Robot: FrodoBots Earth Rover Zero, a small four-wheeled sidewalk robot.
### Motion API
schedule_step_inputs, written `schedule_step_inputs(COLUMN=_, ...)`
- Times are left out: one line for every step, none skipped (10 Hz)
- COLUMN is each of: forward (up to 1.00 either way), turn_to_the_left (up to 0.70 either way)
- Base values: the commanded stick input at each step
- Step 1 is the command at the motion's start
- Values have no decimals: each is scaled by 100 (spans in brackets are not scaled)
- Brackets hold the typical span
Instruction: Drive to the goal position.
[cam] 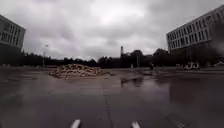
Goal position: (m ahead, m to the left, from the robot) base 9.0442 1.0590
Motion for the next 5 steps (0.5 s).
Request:
schedule_step_inputs(forward=100, turn_to_the_left=-32)
schedule_step_inputs(forward=100, turn_to_the_left=-21)
schedule_step_inputs(forward=100, turn_to_the_left=0)
schedule_step_inputs(forward=100, turn_to_the_left=0)
schedule_step_inputs(forward=100, turn_to_the_left=0)
